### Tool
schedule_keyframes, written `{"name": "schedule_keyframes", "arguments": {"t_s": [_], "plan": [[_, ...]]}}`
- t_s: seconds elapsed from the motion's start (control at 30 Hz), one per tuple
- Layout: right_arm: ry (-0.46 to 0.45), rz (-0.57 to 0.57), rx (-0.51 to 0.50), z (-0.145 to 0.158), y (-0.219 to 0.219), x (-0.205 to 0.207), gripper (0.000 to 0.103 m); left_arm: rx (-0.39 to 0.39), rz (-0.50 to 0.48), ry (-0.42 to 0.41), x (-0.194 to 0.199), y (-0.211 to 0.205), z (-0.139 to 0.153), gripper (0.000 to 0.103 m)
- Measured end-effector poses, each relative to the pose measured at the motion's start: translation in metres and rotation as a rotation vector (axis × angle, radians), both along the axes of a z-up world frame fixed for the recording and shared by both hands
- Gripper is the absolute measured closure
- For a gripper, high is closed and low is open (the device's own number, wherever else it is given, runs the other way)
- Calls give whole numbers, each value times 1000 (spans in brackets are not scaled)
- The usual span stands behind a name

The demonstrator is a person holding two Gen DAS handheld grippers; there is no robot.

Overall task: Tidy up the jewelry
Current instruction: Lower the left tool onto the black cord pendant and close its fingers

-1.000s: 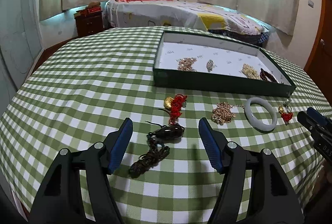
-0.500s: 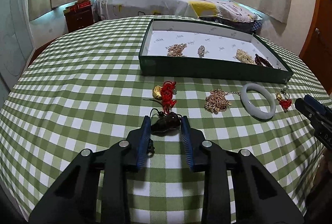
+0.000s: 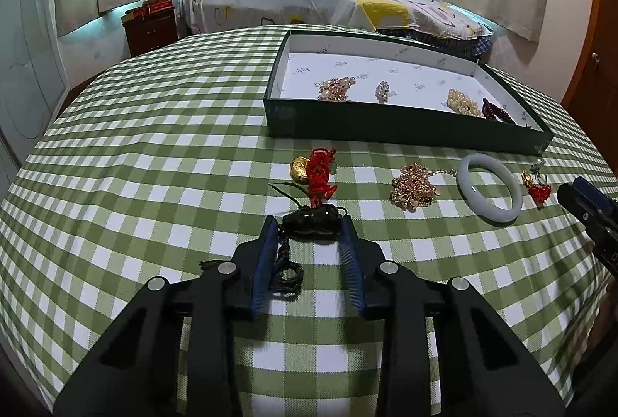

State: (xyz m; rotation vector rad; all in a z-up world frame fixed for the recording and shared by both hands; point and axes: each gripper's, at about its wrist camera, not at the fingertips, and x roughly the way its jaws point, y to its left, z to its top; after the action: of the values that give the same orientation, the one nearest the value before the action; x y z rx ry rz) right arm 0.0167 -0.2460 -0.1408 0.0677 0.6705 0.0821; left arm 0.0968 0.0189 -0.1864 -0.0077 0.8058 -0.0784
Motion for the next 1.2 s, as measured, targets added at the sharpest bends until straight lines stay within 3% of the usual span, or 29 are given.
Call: {"name": "schedule_keyframes", "arguments": {"t_s": [0.03,0.1,0.23,0.7,0.8,0.87,0.9,1.2], "plan": [[-1,0,-1,0,0,0,46,-1,-1,-3,0,0,0,73],[-1,0,-1,0,0,0,46,9,-10,-21,-2,-2,4,103],[-1,1,-2,0,0,1,46,11,-9,11,1,-1,0,102],[5,3,2,-2,1,2,46,-28,6,-5,-1,5,4,102],[8,4,3,-3,2,3,46,-29,12,-5,-2,6,5,93],[8,6,3,-3,2,3,46,-26,21,-7,-4,7,6,77],[8,5,4,-3,2,3,46,-26,25,-9,-5,8,6,74],[13,3,8,-4,3,4,46,-30,49,-44,-9,11,11,70]]}}
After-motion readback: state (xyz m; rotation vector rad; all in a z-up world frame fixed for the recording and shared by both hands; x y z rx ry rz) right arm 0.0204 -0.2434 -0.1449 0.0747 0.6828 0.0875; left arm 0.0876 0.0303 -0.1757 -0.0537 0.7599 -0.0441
